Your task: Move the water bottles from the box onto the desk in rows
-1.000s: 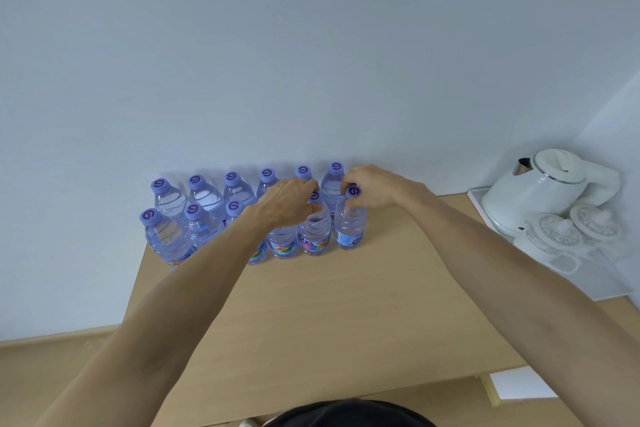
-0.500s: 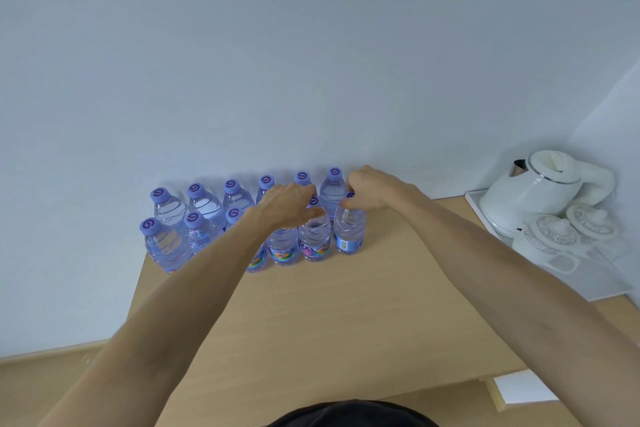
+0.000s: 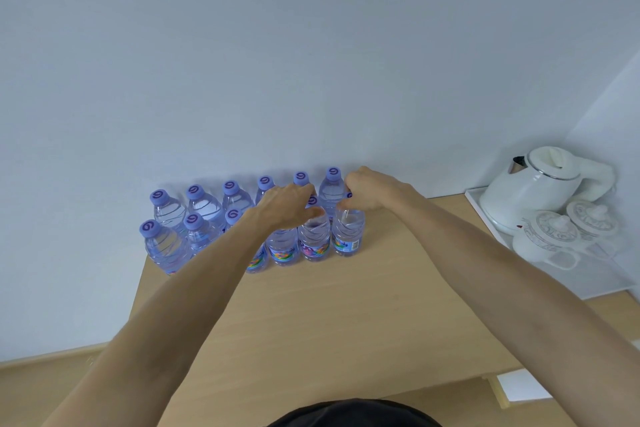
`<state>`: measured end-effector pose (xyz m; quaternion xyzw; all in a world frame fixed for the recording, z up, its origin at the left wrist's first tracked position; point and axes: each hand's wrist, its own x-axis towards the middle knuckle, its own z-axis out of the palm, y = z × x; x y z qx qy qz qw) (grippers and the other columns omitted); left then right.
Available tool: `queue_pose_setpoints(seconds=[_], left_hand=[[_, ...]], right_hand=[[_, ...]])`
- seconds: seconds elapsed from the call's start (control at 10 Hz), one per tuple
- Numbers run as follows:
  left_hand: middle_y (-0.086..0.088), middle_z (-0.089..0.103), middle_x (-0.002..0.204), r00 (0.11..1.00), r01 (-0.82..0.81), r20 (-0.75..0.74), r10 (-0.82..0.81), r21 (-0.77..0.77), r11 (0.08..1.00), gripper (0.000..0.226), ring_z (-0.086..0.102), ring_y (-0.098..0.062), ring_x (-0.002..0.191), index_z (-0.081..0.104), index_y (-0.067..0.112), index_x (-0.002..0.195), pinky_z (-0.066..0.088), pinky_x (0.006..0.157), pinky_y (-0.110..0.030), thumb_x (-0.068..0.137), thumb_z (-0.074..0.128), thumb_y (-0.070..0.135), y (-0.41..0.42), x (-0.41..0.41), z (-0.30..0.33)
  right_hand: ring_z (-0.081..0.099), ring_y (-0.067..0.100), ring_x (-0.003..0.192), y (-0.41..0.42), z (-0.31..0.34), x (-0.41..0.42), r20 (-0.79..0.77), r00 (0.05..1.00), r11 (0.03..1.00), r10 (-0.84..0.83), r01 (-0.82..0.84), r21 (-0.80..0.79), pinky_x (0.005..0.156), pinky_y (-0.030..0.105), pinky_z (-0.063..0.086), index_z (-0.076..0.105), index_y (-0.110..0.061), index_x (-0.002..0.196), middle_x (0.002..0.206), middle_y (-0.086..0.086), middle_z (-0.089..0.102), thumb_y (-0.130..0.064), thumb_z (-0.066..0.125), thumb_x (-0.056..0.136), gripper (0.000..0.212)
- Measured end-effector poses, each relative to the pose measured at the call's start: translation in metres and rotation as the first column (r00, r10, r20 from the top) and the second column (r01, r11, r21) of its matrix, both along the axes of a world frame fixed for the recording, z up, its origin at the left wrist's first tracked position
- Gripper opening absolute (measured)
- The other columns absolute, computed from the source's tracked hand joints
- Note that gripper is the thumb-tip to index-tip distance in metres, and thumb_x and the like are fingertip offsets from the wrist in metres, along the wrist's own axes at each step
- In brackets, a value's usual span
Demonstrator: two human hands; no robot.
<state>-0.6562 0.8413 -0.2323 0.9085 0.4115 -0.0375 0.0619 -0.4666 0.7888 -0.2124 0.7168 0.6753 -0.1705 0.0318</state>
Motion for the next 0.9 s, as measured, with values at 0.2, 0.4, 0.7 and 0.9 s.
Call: queue_pose_setpoints(seconds=[0.2, 0.4, 0.7, 0.9], left_hand=[[-0.006, 0.061, 0.102, 1.0, -0.015, 0.001, 0.015, -0.02, 1.0, 0.042, 0.06, -0.031, 0.093, 0.051, 0.019, 0.114, 0.04, 0.072, -0.037, 0.091, 0.049, 0.055, 0.0, -0.001, 0.0], [-0.005, 0.061, 0.099, 1.0, -0.019, 0.01, 0.019, -0.014, 1.0, 0.041, 0.059, -0.03, 0.092, 0.05, 0.018, 0.112, 0.039, 0.072, -0.037, 0.092, 0.049, 0.054, -0.004, -0.001, 0.002], [-0.003, 0.063, 0.113, 0.983, 0.012, 0.183, -0.011, -0.002, 1.0, 0.046, 0.058, -0.025, 0.106, 0.052, 0.016, 0.128, 0.046, 0.086, -0.038, 0.092, 0.058, 0.043, -0.004, -0.037, 0.006], [-0.002, 0.065, 0.106, 0.92, -0.102, 0.388, 0.059, 0.09, 0.991, 0.03, 0.057, -0.025, 0.101, 0.06, 0.013, 0.117, 0.043, 0.084, -0.035, 0.092, 0.061, 0.03, -0.013, -0.082, 0.014]], right_hand=[[0.063, 0.035, 0.076, 0.001, 0.002, -0.001, -0.009, 0.999, 0.999, 0.054, -0.054, 0.01, 0.057, 0.031, 0.038, 0.066, 0.0, 0.095, 0.094, 0.018, 0.066, -0.03, 0.067, 0.082, 0.033], [0.061, 0.034, 0.075, 0.0, 0.001, 0.0, -0.002, 0.997, 0.997, 0.073, -0.073, 0.029, 0.058, 0.032, 0.038, 0.065, 0.0, 0.1, 0.099, 0.019, 0.066, -0.027, 0.066, 0.082, 0.032], [0.052, 0.025, 0.106, -0.008, 0.001, -0.004, -0.022, 0.993, 0.99, 0.113, -0.11, 0.087, 0.083, 0.036, 0.045, 0.058, -0.017, 0.119, 0.116, 0.004, 0.052, -0.037, 0.061, 0.09, 0.036], [0.049, 0.026, 0.111, -0.004, 0.005, -0.035, -0.015, 0.981, 0.926, 0.195, -0.179, 0.331, 0.09, 0.034, 0.037, 0.06, -0.017, 0.113, 0.112, 0.004, 0.058, -0.04, 0.057, 0.092, 0.032]])
